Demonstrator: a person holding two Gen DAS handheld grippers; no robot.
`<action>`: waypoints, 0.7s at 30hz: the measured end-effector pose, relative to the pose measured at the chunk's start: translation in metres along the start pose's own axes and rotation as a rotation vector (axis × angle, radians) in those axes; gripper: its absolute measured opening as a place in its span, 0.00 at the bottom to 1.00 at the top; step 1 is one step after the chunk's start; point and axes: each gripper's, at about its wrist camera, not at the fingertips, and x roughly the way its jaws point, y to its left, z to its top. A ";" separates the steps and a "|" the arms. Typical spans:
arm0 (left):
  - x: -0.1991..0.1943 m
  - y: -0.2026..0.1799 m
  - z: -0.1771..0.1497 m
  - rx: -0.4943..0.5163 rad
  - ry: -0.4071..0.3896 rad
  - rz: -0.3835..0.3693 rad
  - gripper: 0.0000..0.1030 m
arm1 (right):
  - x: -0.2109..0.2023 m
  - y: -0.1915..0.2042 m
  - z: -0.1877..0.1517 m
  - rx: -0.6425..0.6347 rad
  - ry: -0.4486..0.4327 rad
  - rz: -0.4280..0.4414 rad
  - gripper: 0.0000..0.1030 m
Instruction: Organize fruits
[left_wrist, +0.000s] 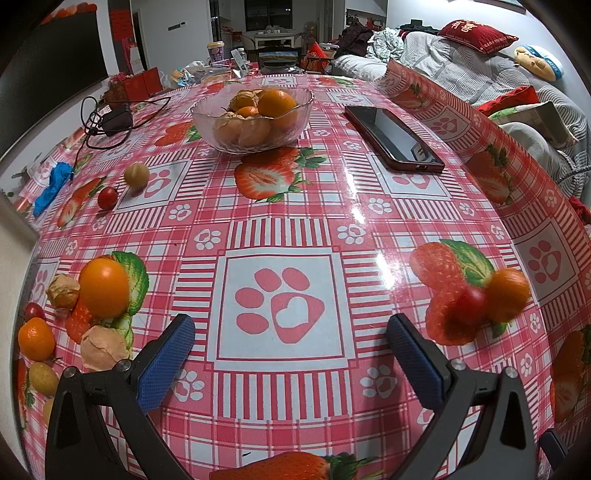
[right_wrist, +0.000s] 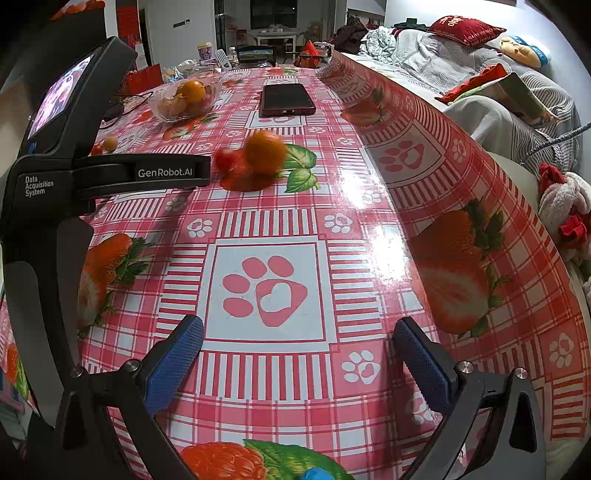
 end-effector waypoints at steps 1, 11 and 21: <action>0.000 0.000 0.000 0.000 0.000 0.000 1.00 | 0.000 0.000 0.000 0.000 0.000 0.000 1.00; 0.000 0.000 0.000 0.000 0.000 0.000 1.00 | -0.001 0.000 0.000 0.001 -0.004 0.000 1.00; 0.000 0.000 0.000 0.000 0.000 0.000 1.00 | -0.001 0.000 -0.002 0.003 -0.013 -0.001 1.00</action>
